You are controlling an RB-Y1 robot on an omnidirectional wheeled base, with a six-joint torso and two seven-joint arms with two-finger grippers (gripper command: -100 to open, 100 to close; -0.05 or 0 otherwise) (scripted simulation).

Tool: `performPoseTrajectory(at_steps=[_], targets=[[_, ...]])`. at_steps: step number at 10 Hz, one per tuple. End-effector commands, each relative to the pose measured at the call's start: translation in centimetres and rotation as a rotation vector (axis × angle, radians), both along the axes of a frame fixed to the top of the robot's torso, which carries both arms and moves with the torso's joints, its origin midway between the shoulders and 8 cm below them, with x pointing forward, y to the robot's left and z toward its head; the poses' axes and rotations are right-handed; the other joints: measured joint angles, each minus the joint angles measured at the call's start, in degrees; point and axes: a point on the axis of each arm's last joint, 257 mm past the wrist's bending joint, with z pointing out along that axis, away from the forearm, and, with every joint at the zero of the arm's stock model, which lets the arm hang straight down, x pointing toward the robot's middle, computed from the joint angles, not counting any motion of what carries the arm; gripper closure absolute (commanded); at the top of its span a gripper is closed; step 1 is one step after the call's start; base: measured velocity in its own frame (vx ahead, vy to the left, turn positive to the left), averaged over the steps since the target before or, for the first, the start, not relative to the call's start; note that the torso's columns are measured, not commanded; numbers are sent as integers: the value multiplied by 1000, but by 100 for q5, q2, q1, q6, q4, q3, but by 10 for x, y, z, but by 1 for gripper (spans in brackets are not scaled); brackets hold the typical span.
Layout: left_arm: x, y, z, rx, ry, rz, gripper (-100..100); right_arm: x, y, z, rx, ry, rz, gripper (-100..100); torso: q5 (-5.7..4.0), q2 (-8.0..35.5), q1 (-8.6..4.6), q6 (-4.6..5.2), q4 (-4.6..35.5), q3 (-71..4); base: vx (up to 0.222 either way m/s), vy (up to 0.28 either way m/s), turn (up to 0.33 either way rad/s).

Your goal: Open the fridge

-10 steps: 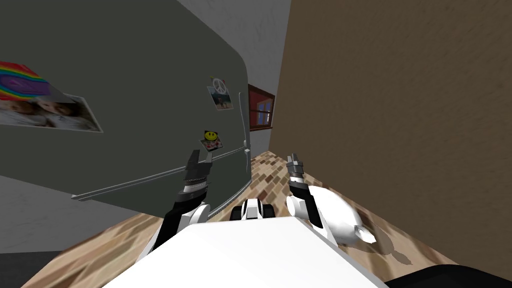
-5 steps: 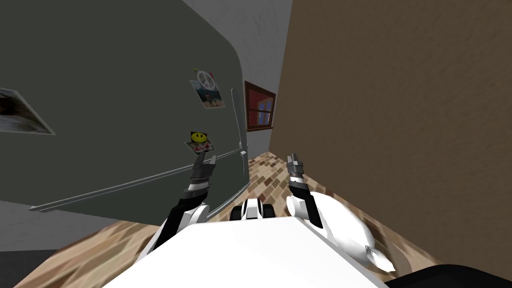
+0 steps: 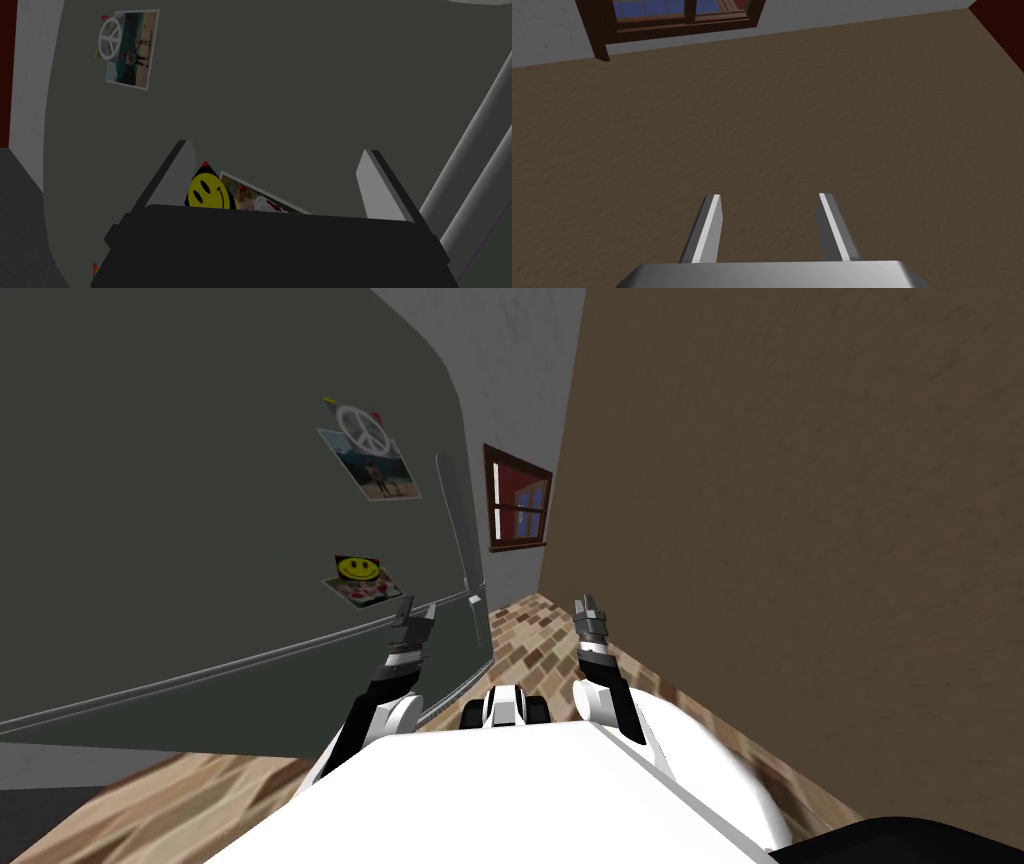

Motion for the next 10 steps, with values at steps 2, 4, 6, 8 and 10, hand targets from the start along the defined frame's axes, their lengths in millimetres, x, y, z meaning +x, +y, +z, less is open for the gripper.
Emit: performPoseTrajectory(at_steps=[2,4,6,8,10], targets=[[15,11,-29,-80,74,-42,-100,0,0,0,0,0,0,0,-2,-10,-4,0,-3,-7,125,-157,66],[23,17,-47,-141,112,-57,-100,0,0,0,0,0,0,0,-1,-9,-2,0,-2,-5,118,-162,62],[28,22,-61,-221,134,-56,-100,0,0,0,0,0,0,0,0,-13,0,0,-3,-6,125,-166,64],[32,26,-74,-329,143,-44,-100,0,0,0,0,0,0,0,-2,-1,-6,0,0,0,89,-155,46],[33,27,-81,-408,139,-30,-100,0,0,0,0,0,0,0,6,2,24,0,1,1,55,-66,26]])
